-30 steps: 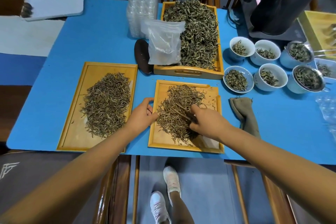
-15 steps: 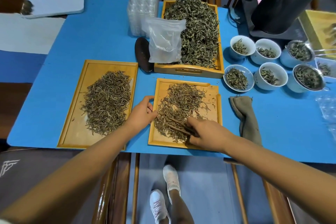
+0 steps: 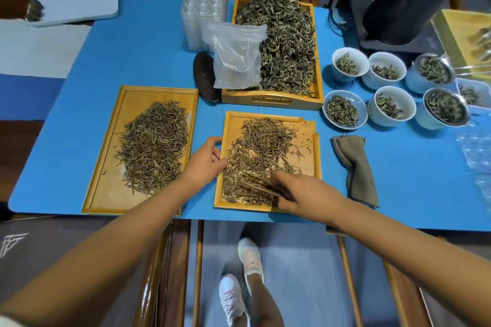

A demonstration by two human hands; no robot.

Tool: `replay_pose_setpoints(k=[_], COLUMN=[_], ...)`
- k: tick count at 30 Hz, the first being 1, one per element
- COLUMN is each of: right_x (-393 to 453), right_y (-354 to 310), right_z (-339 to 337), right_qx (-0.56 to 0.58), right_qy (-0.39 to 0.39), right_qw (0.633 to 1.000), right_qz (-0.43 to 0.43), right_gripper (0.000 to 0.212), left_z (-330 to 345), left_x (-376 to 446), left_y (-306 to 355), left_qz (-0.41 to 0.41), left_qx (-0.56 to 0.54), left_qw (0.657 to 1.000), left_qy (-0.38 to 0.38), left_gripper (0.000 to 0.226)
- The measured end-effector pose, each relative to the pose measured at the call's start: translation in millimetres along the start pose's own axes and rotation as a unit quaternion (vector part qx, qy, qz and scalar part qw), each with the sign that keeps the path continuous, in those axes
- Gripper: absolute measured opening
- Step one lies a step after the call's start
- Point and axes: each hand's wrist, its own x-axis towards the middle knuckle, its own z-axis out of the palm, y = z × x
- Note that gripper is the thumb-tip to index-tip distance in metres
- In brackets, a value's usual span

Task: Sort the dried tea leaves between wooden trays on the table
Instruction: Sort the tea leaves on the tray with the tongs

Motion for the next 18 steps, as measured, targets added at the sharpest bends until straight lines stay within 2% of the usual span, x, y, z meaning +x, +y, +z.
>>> replay_pose_setpoints(k=[3, 9, 18], right_x=[-11, -30, -40], right_y=[9, 22, 44], right_z=[-7, 0, 3], right_qx=[0.005, -0.034, -0.038], right_qy=[0.009, -0.041, -0.035], right_qw=[1.0, 0.999, 0.997], right_qz=[0.004, 0.003, 0.059], right_gripper=[0.028, 0.027, 0.028], left_z=[0, 0, 0], left_x=[0, -2, -2], left_y=[1, 2, 4], left_qz=[0.004, 0.002, -0.001], left_qx=[0.012, 0.018, 0.021], left_qw=[1.0, 1.0, 1.0], left_qy=[0.0, 0.001, 0.0], left_gripper=[0.053, 0.052, 0.053])
